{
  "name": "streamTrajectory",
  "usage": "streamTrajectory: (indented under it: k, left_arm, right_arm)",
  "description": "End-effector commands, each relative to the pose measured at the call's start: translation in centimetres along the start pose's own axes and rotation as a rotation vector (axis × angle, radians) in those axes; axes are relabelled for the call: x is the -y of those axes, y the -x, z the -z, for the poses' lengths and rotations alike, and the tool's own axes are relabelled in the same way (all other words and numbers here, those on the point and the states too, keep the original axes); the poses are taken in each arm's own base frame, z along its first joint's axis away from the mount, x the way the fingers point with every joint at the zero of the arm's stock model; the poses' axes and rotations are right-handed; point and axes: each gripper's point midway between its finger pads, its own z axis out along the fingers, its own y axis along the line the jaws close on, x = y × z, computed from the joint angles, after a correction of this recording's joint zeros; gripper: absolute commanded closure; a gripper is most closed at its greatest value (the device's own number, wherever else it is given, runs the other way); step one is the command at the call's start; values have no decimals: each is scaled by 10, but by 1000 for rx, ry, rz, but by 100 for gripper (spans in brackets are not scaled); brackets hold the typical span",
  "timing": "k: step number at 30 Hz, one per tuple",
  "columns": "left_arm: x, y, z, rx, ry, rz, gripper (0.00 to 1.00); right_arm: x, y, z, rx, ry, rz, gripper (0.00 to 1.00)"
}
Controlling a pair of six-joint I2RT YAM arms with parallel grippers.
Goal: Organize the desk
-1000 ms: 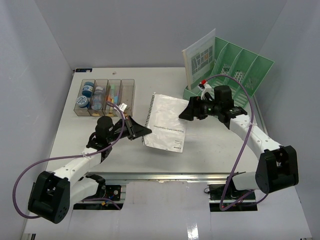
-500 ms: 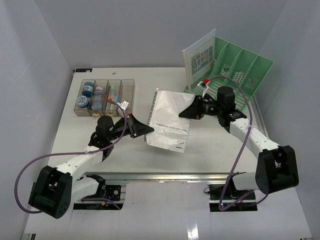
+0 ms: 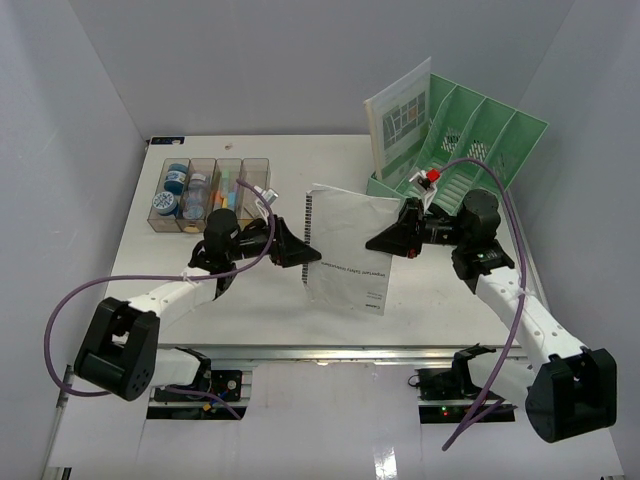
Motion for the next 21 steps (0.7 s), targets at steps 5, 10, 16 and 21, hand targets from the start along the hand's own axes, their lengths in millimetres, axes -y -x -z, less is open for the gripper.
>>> streamTrajectory:
  k: [5,10,16,21]
  left_arm:
    - [37,13,-1,20,-216,-314,3]
    - [75,13,5,39,-408,-428,4]
    - [92,-3,-2,-76,-516,-352,30]
    - [99,0,-9,-80,-525,-360,74]
  right_arm:
    - [-45,8,7,-7,165,145,92]
    - [-46,8,8,-6,166,161,92]
    - [-41,15,5,-4,156,188,92]
    - [-22,22,2,-4,71,274,92]
